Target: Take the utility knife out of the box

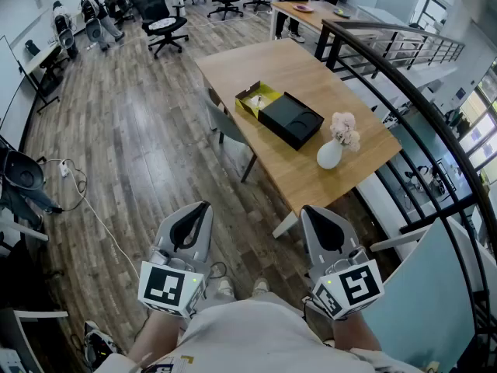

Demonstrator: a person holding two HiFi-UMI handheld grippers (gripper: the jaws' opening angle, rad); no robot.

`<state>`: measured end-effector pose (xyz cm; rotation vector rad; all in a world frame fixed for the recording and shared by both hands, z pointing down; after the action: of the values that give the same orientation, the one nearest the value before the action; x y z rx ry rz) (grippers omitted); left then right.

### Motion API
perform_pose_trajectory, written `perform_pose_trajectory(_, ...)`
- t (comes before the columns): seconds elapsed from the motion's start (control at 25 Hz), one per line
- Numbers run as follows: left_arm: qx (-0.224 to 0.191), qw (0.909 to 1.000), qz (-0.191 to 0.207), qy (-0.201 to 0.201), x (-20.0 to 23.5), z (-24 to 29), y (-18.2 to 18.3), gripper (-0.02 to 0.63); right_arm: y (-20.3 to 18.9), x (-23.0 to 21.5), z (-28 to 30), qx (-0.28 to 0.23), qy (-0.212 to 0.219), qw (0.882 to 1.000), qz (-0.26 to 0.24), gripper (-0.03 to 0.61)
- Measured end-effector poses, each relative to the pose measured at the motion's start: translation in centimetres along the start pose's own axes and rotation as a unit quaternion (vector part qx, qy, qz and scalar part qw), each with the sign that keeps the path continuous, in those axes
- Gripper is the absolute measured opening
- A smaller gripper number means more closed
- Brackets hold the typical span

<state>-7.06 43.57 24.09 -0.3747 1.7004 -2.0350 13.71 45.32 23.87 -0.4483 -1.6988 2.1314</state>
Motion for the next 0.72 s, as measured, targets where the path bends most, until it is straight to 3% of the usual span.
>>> perform_pose_trajectory(0.16,-0.004,0.9993,-0.035,-0.014,0.2,-0.1,-0.1,0.002,-0.5,-0.2,0.1,-0.001,0.0,1.0,0.009,0.0)
perform_pose_trajectory(0.36,-0.007,0.9997,0.023,-0.004,-0.5,0.0,0.4,0.002,-0.8,-0.7,0.7,0.007,0.01,1.0,0.007,0.0)
perform_pose_trajectory(0.72,-0.001,0.9999,0.015,0.001,-1.5,1.0,0.2,0.002,-1.6,-2.0,1.1,0.006,0.04,0.998,0.038,0.0)
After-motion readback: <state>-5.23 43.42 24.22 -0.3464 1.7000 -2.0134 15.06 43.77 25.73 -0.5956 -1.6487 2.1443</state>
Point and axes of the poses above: the fingertips, and each gripper's own axes: z forward along the fingers, x to its left, y out of its top, the point moved 4 cm from there along -z, backward along the fingers, and after that the axes turned 6 degrees about x, right-handed, at the moved point
